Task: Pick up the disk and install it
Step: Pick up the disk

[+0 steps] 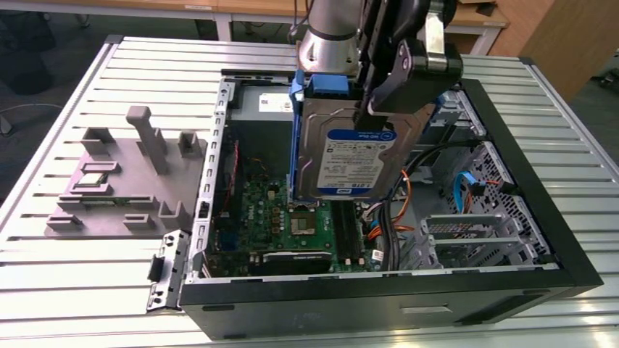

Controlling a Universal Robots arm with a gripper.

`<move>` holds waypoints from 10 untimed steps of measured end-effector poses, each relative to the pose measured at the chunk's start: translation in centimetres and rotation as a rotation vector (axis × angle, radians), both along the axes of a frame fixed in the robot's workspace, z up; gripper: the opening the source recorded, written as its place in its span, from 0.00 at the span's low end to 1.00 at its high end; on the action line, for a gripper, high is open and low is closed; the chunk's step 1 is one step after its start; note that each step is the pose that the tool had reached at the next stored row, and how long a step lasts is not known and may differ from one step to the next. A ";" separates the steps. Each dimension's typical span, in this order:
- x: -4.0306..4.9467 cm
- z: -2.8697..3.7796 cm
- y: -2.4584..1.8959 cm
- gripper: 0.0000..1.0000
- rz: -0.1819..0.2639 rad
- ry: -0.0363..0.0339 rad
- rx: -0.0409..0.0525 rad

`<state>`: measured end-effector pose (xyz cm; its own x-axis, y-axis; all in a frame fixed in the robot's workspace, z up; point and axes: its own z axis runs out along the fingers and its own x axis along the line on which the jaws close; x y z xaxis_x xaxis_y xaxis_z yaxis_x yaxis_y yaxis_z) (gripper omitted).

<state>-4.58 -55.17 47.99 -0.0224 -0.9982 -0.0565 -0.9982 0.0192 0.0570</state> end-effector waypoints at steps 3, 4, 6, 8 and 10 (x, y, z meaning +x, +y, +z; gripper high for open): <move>0.45 -0.02 0.00 0.35 0.000 0.0000 0.0000; 0.66 -0.02 0.00 0.35 0.000 0.0001 0.0000; 1.11 -0.03 0.00 0.35 0.000 0.0001 0.0000; 1.59 -0.04 0.00 0.35 0.000 0.0003 0.0000; 2.05 -0.05 0.00 0.35 0.000 0.0003 0.0000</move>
<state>-2.52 -55.17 47.95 -0.0225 -0.9982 -0.0565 -0.9982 0.0193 0.0572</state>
